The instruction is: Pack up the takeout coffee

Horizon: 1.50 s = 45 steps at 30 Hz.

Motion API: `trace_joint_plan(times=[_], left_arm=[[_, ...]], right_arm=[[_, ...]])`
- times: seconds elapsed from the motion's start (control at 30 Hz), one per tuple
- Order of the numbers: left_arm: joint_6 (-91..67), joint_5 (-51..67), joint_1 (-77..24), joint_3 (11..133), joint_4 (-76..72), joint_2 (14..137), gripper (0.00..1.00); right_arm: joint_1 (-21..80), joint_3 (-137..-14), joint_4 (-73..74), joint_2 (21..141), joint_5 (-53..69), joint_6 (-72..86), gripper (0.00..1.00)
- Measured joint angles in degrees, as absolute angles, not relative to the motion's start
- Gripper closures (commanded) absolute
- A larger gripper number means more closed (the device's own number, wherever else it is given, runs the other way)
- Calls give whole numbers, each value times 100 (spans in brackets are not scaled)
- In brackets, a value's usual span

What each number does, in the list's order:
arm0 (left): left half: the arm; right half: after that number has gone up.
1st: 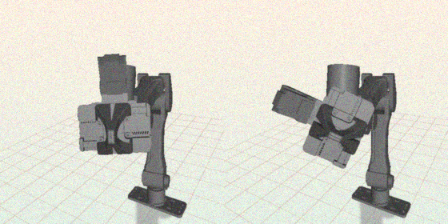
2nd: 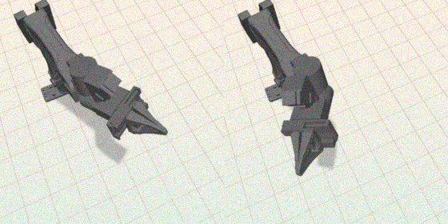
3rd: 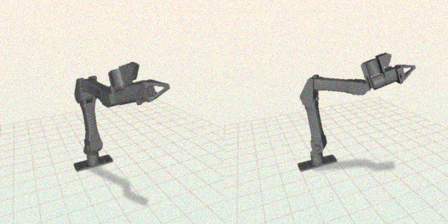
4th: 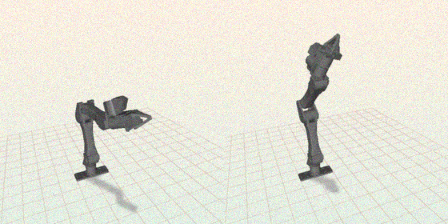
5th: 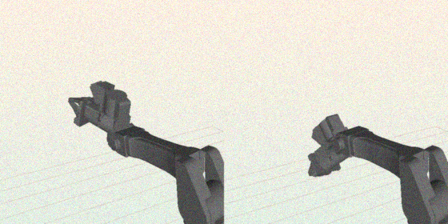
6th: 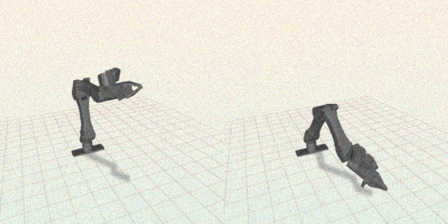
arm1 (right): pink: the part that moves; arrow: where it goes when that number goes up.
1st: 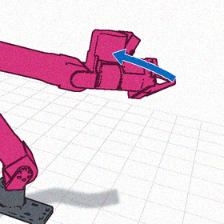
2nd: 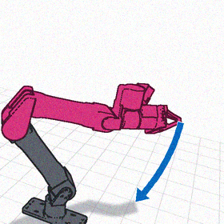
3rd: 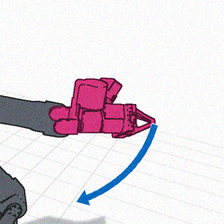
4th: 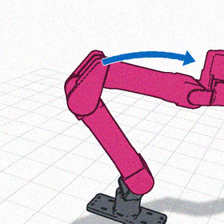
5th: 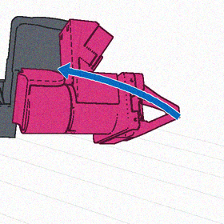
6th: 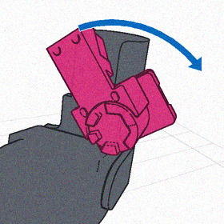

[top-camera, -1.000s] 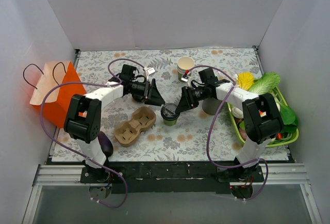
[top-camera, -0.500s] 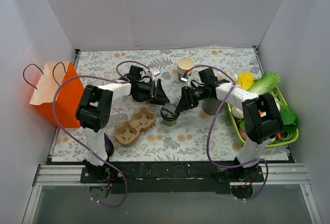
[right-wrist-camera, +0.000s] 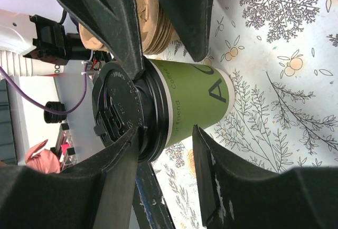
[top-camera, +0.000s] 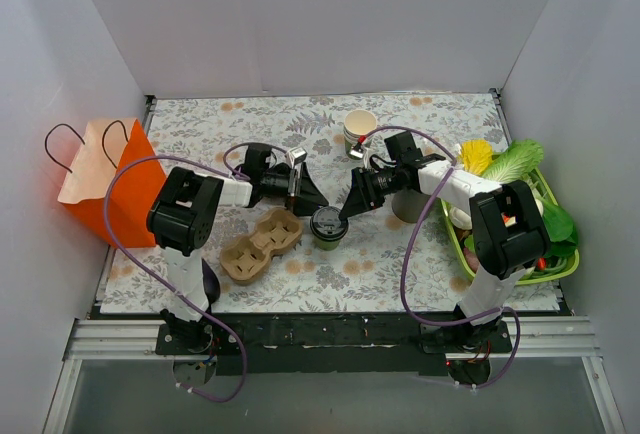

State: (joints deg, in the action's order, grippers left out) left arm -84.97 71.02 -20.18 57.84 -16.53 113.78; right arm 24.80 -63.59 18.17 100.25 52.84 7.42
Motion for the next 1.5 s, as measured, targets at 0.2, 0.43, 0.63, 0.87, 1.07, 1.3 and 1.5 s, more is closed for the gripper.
trace_joint_plan(times=[0.2, 0.43, 0.63, 0.87, 1.07, 1.3, 1.5], left_arm=[[-9168, 7205, -2036, 5531, -2449, 11378, 38], [-9553, 7244, -2008, 5487, -2766, 11340, 37], [-8641, 7308, -1986, 5533, -1813, 10989, 37], [-7435, 7426, -1966, 5621, -493, 10940, 39], [-6930, 7568, -1964, 5614, -56, 10962, 41], [-6416, 7752, -1975, 5614, 220, 11109, 43], [-5662, 7728, -2034, 5570, 685, 10956, 44]], right_arm=[[2480, -6361, 1796, 10025, 5275, 735, 50], [2480, -6414, 1789, 10064, 5269, 733, 50], [2486, -6418, 1793, 10062, 5266, 727, 50], [2488, -6394, 1782, 10040, 5260, 716, 50], [2491, -6316, 1697, 10005, 5275, 707, 48], [2510, -6003, 1367, 9957, 5605, 781, 47], [2532, -5876, 1234, 9946, 5743, 864, 47]])
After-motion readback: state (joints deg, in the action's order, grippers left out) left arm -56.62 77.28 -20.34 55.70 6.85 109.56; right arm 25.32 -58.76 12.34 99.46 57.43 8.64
